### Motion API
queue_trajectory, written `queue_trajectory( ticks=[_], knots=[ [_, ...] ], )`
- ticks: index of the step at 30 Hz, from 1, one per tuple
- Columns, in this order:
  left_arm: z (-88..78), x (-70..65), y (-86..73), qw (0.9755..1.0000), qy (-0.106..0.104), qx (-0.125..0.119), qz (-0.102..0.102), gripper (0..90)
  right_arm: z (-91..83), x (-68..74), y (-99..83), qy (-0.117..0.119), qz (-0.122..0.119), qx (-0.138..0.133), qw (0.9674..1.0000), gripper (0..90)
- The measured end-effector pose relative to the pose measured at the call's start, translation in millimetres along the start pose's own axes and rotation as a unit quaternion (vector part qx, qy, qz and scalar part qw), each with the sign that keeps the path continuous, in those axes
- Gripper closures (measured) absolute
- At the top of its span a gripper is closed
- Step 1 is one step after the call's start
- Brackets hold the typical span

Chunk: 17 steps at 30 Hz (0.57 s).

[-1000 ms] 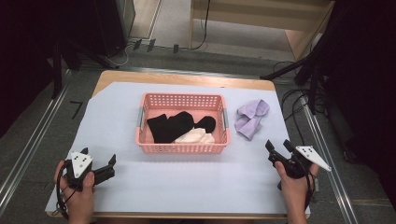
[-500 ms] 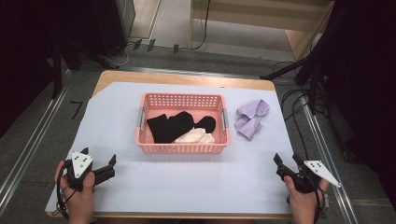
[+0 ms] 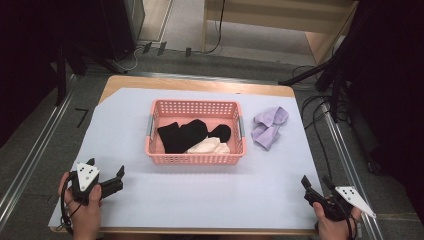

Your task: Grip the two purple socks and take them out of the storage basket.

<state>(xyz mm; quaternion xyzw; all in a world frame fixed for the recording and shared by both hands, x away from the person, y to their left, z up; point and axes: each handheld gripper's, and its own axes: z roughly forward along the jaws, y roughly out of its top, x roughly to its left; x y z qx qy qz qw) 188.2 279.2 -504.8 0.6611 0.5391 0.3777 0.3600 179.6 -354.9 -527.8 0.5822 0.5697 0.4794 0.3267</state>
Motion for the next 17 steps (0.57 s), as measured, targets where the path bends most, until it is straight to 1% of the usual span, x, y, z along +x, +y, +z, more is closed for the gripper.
queue_trajectory(
  ticks=[1,2,3,5,8,11,13,17],
  knots=[
    [0.1,0.1,0.0,1.0000,0.000,0.000,0.000,8.3,-1.4,0.0,-0.5,-0.001,0.003,0.001,1.0000,21.1],
    [0.3,0.1,0.0,1.0000,-0.001,-0.001,0.000,8.3,-2.1,-0.5,-1.5,0.002,-0.002,-0.002,1.0000,21.1],
    [0.3,0.1,-0.1,1.0000,0.000,-0.002,0.000,8.3,-2.7,0.5,-1.9,0.000,0.004,-0.003,1.0000,21.1],
    [0.3,0.1,0.0,1.0000,-0.001,0.000,0.001,8.3,-3.4,1.3,-2.9,0.000,-0.004,-0.012,0.9999,21.1],
    [0.5,0.0,0.1,1.0000,0.000,0.001,0.001,8.3,-4.0,3.2,-3.6,-0.007,-0.010,-0.010,0.9999,20.7],
    [1.1,0.4,0.1,1.0000,-0.001,0.000,-0.001,8.3,-5.1,3.9,-4.4,-0.011,-0.011,-0.016,0.9998,20.8],
    [1.1,0.6,0.1,1.0000,-0.001,0.000,-0.001,8.3,-6.4,3.0,-4.9,-0.012,-0.004,-0.023,0.9997,20.8],
    [0.9,1.5,0.4,1.0000,-0.002,0.004,-0.004,8.3,-8.0,-0.6,-5.3,-0.011,0.016,-0.028,0.9994,20.7]
  ],
)
